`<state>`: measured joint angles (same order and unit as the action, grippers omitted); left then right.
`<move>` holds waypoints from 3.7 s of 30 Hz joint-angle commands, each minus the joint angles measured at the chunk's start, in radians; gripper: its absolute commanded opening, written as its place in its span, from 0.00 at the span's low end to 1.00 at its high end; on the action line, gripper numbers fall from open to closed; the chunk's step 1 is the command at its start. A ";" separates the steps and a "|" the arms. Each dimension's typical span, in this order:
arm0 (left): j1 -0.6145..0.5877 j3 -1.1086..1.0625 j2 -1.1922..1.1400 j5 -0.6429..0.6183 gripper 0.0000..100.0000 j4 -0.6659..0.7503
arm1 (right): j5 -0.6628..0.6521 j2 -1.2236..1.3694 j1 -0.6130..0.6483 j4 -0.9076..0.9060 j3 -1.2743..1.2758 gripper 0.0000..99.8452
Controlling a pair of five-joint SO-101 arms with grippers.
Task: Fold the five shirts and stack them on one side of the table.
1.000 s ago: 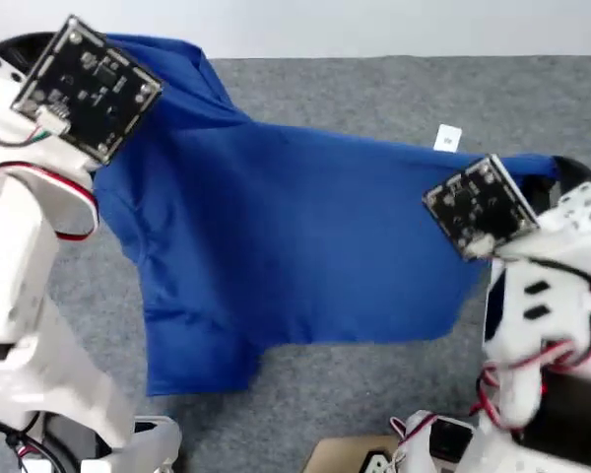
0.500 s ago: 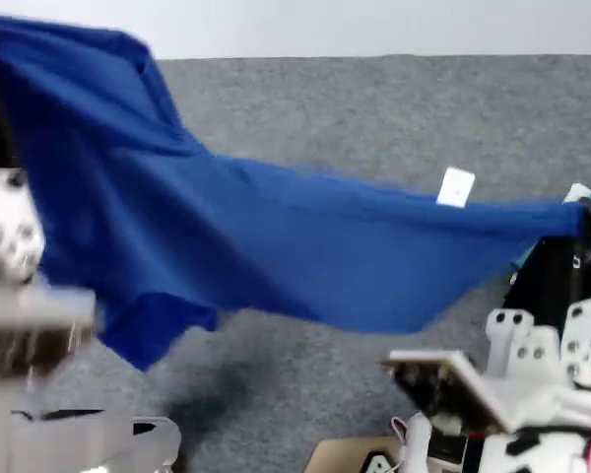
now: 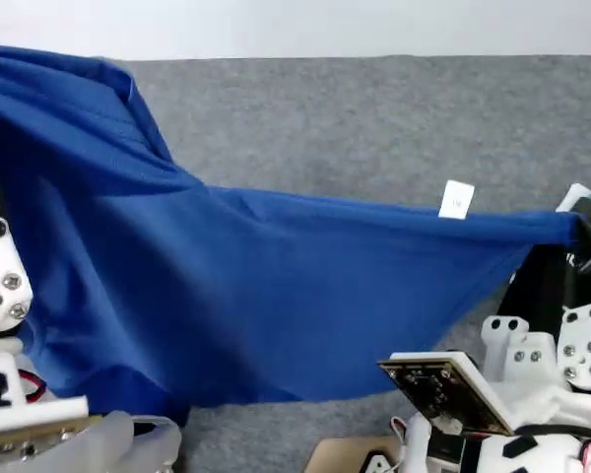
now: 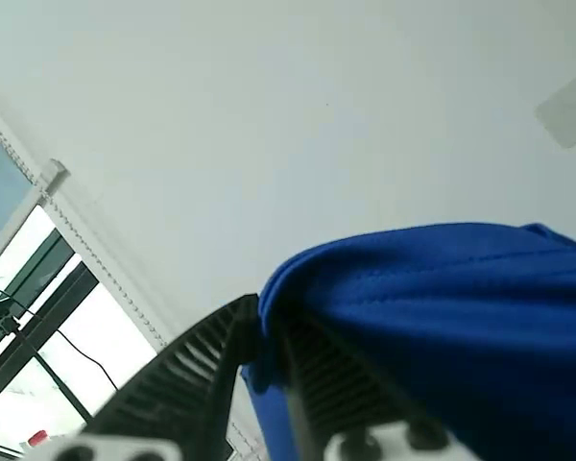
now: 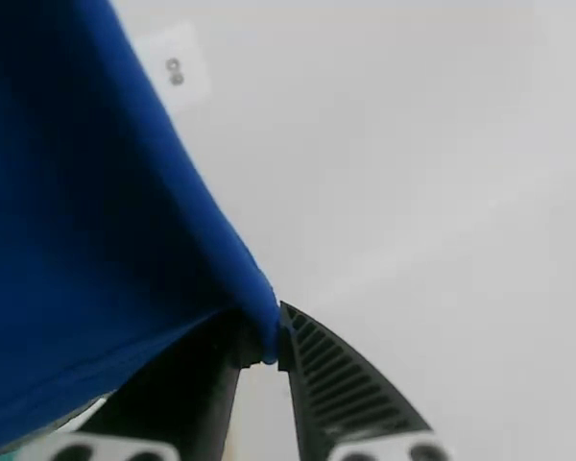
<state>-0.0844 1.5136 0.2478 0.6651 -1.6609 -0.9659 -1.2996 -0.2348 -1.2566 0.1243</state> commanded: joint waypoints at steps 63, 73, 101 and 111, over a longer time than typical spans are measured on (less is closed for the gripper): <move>-0.081 -0.920 -0.987 0.002 0.00 1.186 | 0.178 2.292 0.246 0.595 -1.158 0.01; -0.081 -0.588 -1.195 0.002 0.00 1.186 | 0.178 2.589 0.203 0.446 -1.626 0.01; -0.107 0.127 -1.574 0.002 0.00 0.723 | 0.181 2.631 0.231 0.205 -1.771 0.01; -0.107 0.165 -1.464 0.028 0.00 0.066 | 0.170 2.580 0.257 -0.179 -1.806 0.01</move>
<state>-0.1841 1.6241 -1.3311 0.6667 -1.4400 -0.7940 1.3594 0.0138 -1.3395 -1.6233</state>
